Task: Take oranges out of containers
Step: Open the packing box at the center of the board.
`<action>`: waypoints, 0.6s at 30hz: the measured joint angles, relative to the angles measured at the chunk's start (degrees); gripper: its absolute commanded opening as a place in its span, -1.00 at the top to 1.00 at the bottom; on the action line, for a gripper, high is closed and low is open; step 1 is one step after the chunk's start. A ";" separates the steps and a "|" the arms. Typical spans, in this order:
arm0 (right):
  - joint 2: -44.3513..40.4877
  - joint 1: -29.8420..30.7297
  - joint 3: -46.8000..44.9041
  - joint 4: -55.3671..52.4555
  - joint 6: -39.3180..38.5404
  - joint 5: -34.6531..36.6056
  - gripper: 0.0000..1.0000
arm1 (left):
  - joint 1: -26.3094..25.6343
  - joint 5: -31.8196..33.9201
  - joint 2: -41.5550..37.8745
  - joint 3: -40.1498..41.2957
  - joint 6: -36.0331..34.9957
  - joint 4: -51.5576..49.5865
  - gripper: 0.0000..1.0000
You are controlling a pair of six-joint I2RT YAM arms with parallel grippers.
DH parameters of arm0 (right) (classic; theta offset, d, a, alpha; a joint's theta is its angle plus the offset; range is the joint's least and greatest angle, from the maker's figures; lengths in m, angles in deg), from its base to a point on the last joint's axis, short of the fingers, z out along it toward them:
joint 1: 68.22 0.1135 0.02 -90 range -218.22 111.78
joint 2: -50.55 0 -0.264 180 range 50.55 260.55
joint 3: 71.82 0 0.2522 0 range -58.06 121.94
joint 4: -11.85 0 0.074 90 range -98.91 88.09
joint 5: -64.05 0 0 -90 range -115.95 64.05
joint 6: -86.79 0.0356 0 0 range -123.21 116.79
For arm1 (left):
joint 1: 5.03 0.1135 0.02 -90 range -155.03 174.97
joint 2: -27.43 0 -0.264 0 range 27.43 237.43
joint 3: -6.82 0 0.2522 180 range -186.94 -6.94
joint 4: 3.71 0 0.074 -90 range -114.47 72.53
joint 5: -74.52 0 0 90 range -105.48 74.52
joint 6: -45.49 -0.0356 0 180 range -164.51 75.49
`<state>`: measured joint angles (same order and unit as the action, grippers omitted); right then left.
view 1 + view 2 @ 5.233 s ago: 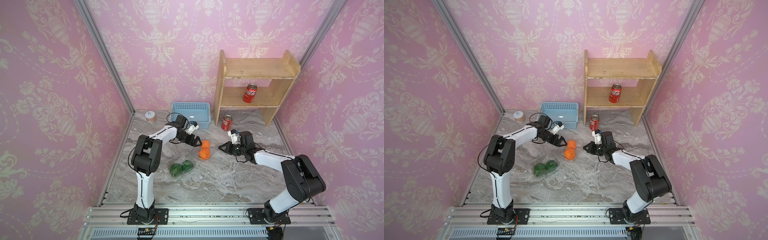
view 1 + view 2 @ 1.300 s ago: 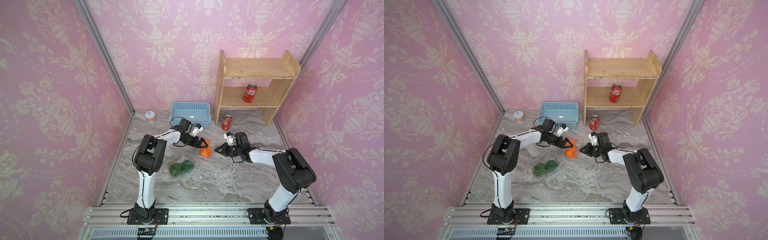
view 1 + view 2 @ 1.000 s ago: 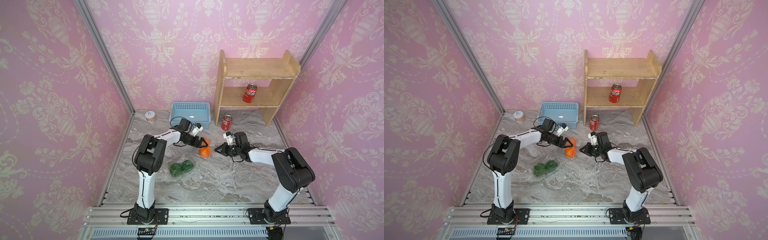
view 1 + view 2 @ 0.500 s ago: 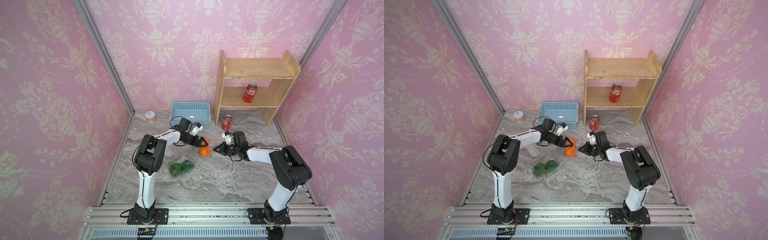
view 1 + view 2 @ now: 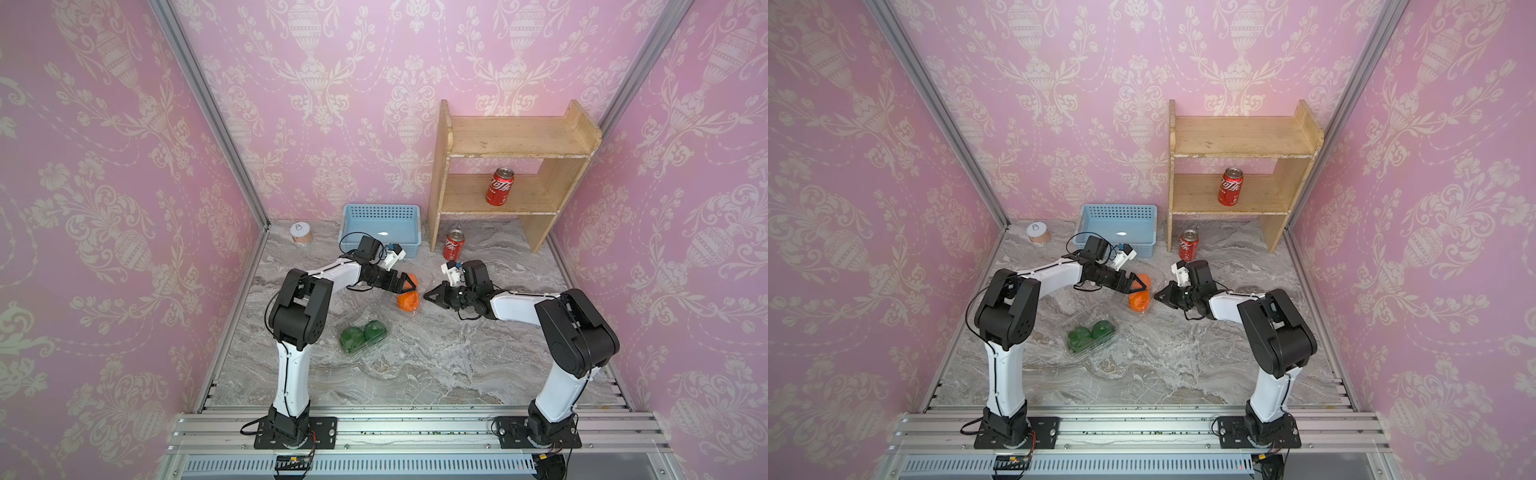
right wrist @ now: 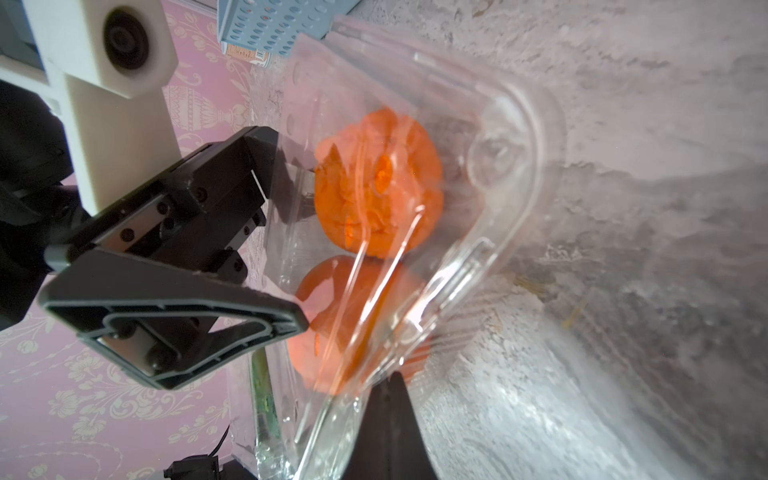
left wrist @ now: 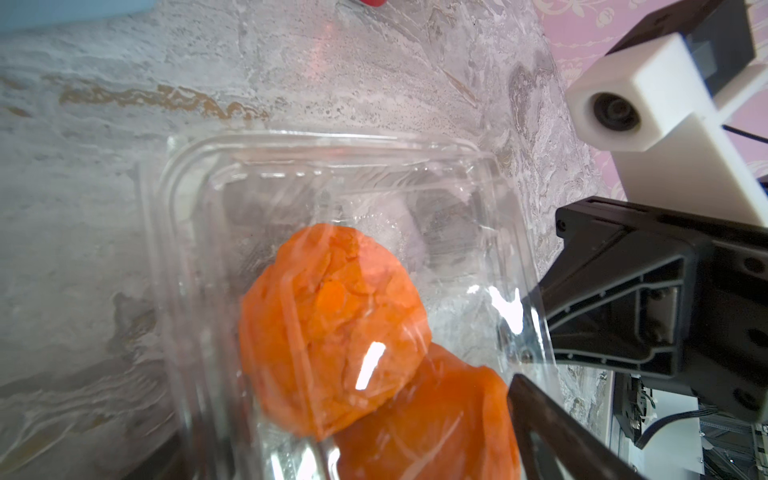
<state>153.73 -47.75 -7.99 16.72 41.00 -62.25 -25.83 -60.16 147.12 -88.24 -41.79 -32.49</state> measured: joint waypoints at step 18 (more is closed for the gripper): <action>2.82 0.85 0.76 6.47 4.35 -1.92 1.00 | 0.04 0.02 0.09 0.00 0.31 1.68 -0.92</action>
<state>156.55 -46.89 -7.23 23.19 45.35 -64.17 -25.79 -60.14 147.21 -88.24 -41.48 -30.81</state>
